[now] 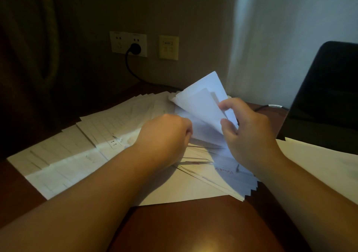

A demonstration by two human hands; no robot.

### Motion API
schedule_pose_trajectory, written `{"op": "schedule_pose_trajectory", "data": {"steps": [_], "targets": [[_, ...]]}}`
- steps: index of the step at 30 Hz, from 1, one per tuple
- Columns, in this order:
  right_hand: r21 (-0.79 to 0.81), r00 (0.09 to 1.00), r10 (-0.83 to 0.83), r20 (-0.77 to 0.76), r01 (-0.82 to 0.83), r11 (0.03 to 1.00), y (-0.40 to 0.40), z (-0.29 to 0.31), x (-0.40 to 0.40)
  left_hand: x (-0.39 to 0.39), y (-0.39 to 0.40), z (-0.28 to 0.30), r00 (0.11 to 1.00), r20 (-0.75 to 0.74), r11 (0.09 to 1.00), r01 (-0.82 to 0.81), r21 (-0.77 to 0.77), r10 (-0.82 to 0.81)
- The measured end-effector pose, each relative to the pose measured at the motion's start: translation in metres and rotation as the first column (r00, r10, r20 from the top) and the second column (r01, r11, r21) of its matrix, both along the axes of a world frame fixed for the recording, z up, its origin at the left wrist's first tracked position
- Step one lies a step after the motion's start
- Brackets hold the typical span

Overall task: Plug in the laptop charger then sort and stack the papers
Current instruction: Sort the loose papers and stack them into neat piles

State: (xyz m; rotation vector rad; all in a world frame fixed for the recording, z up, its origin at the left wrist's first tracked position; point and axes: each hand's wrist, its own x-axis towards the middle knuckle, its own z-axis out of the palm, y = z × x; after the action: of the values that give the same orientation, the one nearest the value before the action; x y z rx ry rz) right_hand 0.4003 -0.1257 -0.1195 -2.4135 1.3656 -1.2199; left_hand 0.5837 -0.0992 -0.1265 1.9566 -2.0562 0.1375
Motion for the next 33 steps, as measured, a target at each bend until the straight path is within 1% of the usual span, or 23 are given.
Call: {"op": "schedule_pose_trajectory", "data": {"steps": [2,3,5,7,10,11,12,14,16,17,18,19,20,21,22,23,24,25,26,28,29,31,33], "targets": [[0.012,1.000,0.025,-0.017,-0.025,1.000,0.001,0.001,0.000,0.003,0.005,0.004,0.997,-0.072,0.991,0.012,-0.132,-0.022],[0.022,0.999,0.032,-0.033,-0.031,0.999,0.001,0.002,0.001,0.004,0.006,0.006,0.994,-0.108,0.986,0.013,-0.167,-0.031],[0.038,0.997,0.039,-0.073,-0.036,0.999,0.002,0.002,0.002,0.004,0.006,0.008,0.983,-0.183,0.986,-0.019,-0.165,-0.012],[0.053,0.994,0.082,-0.078,-0.078,0.996,0.004,0.002,0.003,0.001,0.004,0.011,0.971,-0.236,0.987,-0.061,-0.146,0.026],[0.122,0.977,0.214,-0.023,-0.209,0.970,0.003,0.001,0.002,0.000,0.006,0.014,0.964,-0.266,0.966,-0.055,-0.255,-0.015],[0.132,0.968,0.246,-0.042,-0.239,0.962,0.002,0.001,0.001,0.001,0.008,0.014,0.958,-0.284,0.950,-0.052,-0.308,-0.040],[0.116,0.960,0.265,-0.087,-0.254,0.960,0.001,0.000,0.000,0.001,0.009,0.014,0.949,-0.308,0.931,-0.050,-0.361,-0.069],[0.038,0.952,0.248,-0.178,-0.245,0.969,-0.001,-0.002,0.000,-0.001,0.012,0.014,0.915,-0.382,0.890,-0.063,-0.451,-0.129],[-0.028,0.960,0.222,-0.169,-0.230,0.973,-0.001,-0.002,-0.001,-0.004,0.012,0.014,0.838,-0.524,0.870,-0.141,-0.472,-0.149],[-0.065,0.966,0.222,-0.134,-0.232,0.971,-0.001,-0.002,0.000,-0.004,0.011,0.015,0.763,-0.632,0.870,-0.212,-0.445,-0.137],[-0.120,0.970,0.224,-0.095,-0.234,0.965,0.000,0.000,0.000,-0.004,0.009,0.015,0.628,-0.767,0.882,-0.280,-0.380,-0.131],[-0.193,0.972,0.225,-0.064,-0.234,0.953,0.001,0.001,0.001,-0.003,0.008,0.017,0.397,-0.909,0.909,-0.320,-0.268,-0.128],[-0.273,0.973,0.227,-0.051,-0.232,0.934,0.003,0.003,0.001,-0.002,0.007,0.020,0.087,-0.992,0.950,-0.290,-0.112,-0.091],[-0.341,0.970,0.235,-0.054,-0.239,0.909,0.004,0.004,0.003,0.001,0.007,0.022,-0.213,-0.977,0.983,-0.184,0.015,-0.025],[-0.393,0.963,0.259,-0.072,-0.266,0.880,0.006,0.005,0.005,0.005,0.006,0.022,-0.412,-0.910,0.995,-0.060,0.079,0.047],[-0.419,0.949,0.299,-0.103,-0.314,0.852,0.007,0.005,0.007,0.010,0.008,0.023,-0.520,-0.847,0.994,0.051,0.095,0.107],[-0.415,0.928,0.346,-0.141,-0.373,0.830,0.007,0.006,0.009,0.015,0.010,0.025,-0.572,-0.806,0.986,0.146,0.082,0.151],[-0.387,0.906,0.385,-0.179,-0.424,0.819,0.008,0.006,0.010,0.020,0.012,0.026,-0.599,-0.780,0.975,0.212,0.065,0.182],[-0.351,0.889,0.407,-0.211,-0.457,0.817,0.009,0.006,0.011,0.023,0.015,0.029,-0.605,-0.769,0.967,0.247,0.066,0.207],[-0.267,0.873,0.431,-0.227,-0.481,0.835,0.012,0.006,0.009,0.026,0.018,0.032,-0.561,-0.786,0.957,0.258,0.130,0.258],[-0.188,0.870,0.456,-0.187,-0.488,0.853,0.013,0.007,0.008,0.025,0.019,0.032,-0.531,-0.798,0.951,0.258,0.169,0.285],[0.012,0.861,0.508,-0.016,-0.507,0.862,0.014,0.008,0.005,0.021,0.021,0.032,-0.477,-0.826,0.949,0.236,0.211,0.302],[0.147,0.859,0.493,0.136,-0.510,0.848,0.010,0.008,0.001,0.018,0.021,0.033,-0.419,-0.877,0.968,0.180,0.176,0.237]]}}
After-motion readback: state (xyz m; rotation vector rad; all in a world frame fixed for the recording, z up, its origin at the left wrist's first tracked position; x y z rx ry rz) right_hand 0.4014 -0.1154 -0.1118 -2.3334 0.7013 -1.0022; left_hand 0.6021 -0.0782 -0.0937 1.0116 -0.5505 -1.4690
